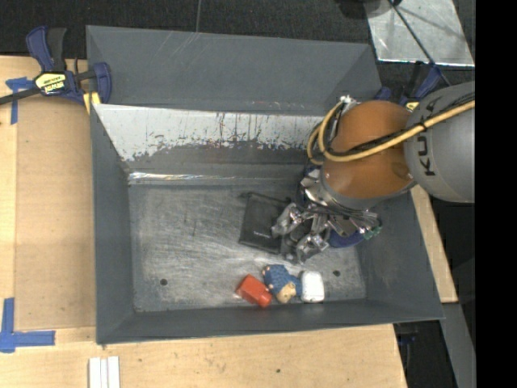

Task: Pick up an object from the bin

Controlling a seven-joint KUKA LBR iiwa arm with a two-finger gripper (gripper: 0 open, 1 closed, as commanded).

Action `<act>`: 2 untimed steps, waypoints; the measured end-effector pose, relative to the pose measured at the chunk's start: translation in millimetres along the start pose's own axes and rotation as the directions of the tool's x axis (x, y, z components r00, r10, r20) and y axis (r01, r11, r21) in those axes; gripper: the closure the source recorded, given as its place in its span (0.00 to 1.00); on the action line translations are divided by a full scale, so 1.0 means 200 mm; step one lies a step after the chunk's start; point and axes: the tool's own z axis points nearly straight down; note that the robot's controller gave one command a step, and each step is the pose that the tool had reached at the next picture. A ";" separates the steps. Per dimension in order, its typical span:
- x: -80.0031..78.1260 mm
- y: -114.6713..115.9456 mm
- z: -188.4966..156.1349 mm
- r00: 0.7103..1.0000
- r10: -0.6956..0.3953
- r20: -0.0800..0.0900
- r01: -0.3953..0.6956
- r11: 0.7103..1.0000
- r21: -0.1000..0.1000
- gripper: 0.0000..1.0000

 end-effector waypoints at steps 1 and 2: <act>-0.02 -0.01 -0.99 0.997 0.079 0.020 -0.079 0.997 0.017 1.00; -0.02 0.00 -0.97 0.997 0.081 0.012 -0.081 0.997 0.012 0.00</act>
Offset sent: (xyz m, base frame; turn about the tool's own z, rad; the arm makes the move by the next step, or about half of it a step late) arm 0.0049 0.0007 0.1926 0.0791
